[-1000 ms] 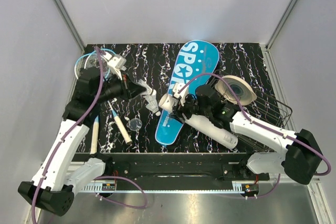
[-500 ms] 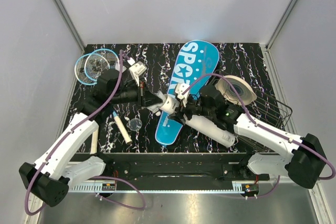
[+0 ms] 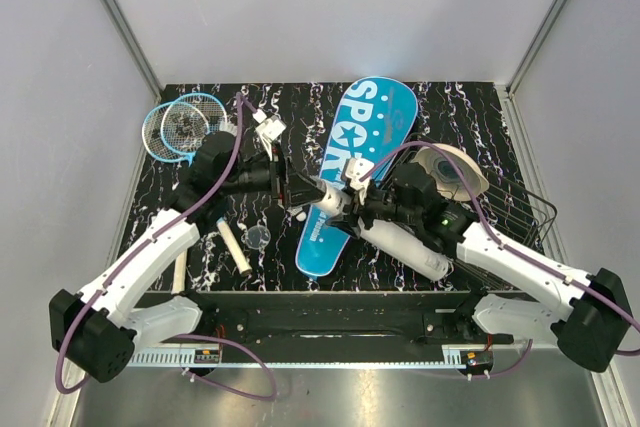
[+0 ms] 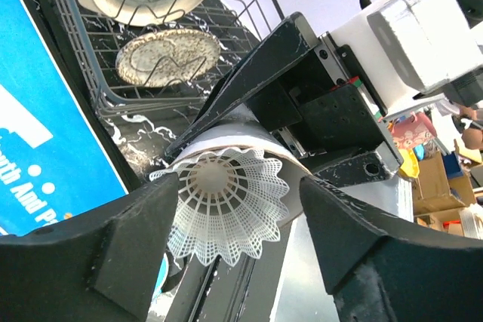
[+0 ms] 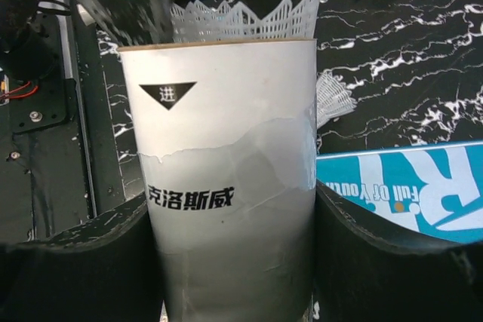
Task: Pack up the badminton gear
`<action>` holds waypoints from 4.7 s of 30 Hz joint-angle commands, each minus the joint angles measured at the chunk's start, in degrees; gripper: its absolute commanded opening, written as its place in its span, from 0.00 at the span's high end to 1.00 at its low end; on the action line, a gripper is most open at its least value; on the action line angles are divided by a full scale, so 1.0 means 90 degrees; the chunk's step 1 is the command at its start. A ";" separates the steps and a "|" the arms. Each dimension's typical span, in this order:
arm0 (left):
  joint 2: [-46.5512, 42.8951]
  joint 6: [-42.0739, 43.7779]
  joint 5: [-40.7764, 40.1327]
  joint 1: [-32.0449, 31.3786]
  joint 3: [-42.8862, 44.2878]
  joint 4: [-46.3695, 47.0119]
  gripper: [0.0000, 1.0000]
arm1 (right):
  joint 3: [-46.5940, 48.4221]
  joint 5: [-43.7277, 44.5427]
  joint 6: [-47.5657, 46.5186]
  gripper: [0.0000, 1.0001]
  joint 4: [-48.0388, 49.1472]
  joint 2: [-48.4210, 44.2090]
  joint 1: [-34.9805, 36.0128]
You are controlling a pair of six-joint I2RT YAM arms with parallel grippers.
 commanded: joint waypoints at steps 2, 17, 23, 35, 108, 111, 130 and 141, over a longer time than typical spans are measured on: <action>0.0077 -0.0511 0.0864 -0.0382 -0.0201 0.1186 0.13 | -0.0011 -0.0011 0.0164 0.73 0.0763 -0.0042 0.0058; -0.0119 -0.0472 0.0512 -0.0587 -0.0388 0.1420 0.14 | -0.0069 0.0057 0.0320 0.74 0.0900 -0.0130 0.0048; -0.0567 0.0074 -0.1045 -0.0500 0.0138 0.0205 0.14 | -0.0020 0.0514 0.0185 0.74 0.0637 -0.0100 0.0048; 0.0161 -0.1283 -0.3784 0.2897 0.1241 -0.1917 0.04 | -0.0216 0.1054 0.0350 0.72 0.0695 0.0056 0.0048; 0.5308 0.0639 -0.3091 0.3241 0.4972 -0.2512 0.06 | -0.0743 0.0536 0.0780 0.71 0.1203 -0.0657 0.0048; 0.5729 0.1148 -0.3190 0.3251 0.5656 -0.2505 0.06 | -0.0646 0.0468 0.0877 0.71 0.1145 -0.0608 0.0058; 0.8602 0.0855 -0.2476 0.3290 0.7913 -0.1235 0.16 | -0.0460 0.0819 0.0877 0.70 0.0510 -0.0608 0.0058; 0.8348 0.1393 -0.2116 0.3290 0.7533 -0.1938 0.24 | -0.0450 0.0722 0.0868 0.70 0.0617 -0.0511 0.0048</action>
